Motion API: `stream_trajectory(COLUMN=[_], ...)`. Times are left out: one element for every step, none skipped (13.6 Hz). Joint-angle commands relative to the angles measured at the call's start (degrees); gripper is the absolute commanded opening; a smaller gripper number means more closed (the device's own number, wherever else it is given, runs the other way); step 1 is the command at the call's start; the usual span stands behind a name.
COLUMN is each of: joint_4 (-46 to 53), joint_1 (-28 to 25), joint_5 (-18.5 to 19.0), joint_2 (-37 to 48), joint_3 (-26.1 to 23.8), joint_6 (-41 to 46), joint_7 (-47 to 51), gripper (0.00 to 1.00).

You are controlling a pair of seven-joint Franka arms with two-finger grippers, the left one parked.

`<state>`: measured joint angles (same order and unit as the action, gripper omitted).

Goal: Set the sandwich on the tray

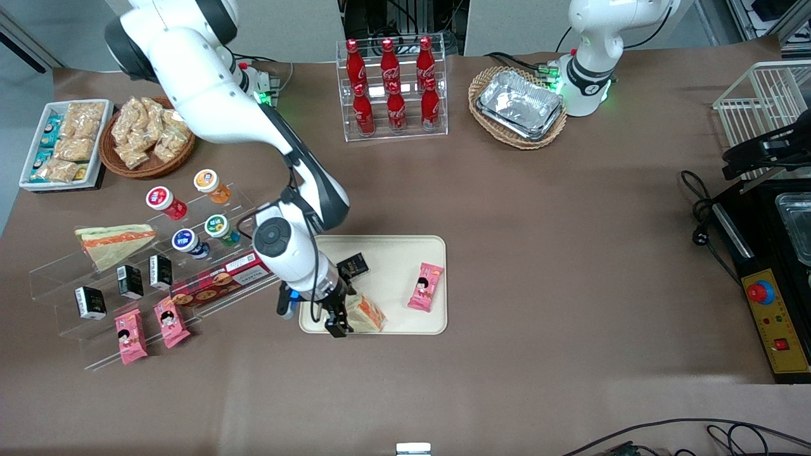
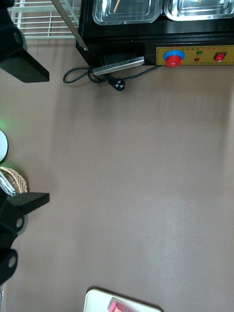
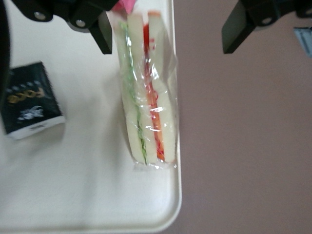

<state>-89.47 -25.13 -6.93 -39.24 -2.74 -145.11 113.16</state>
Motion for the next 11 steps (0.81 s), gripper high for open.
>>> stream_trajectory(joint_4=[-1.2,-1.2,-1.1,-1.2,-1.2,-1.2,-1.1,-1.1,-0.8,-0.8,-0.8], joint_1=[2.3,3.2,5.0,6.5,8.5,10.3,12.1,14.6,16.8,18.5,20.3], joint_5=[1.0,0.9,0.8,0.4,0.4,0.4,0.5,0.5,0.5,0.9,1.1], joint_2=[8.4,10.7,12.8,15.0,16.9,18.3,19.5,20.6,21.3,22.0,23.0], joint_3=[0.0,0.0,-0.1,-0.2,-0.2,-0.1,0.0,0.0,0.0,0.1,0.2], joint_6=[10.7,15.0,19.2,22.7,26.3,29.2,32.0,35.0,37.2,38.7,40.8], joint_7=[-1.5,-3.5,-7.3,-13.9,-20.5,-25.6,-30.5,-37.3,-45.1,-52.0,-58.2], gripper=[1.00,1.00,1.00,1.00,1.00,1.00,1.00,1.00,1.00,1.00,1.00])
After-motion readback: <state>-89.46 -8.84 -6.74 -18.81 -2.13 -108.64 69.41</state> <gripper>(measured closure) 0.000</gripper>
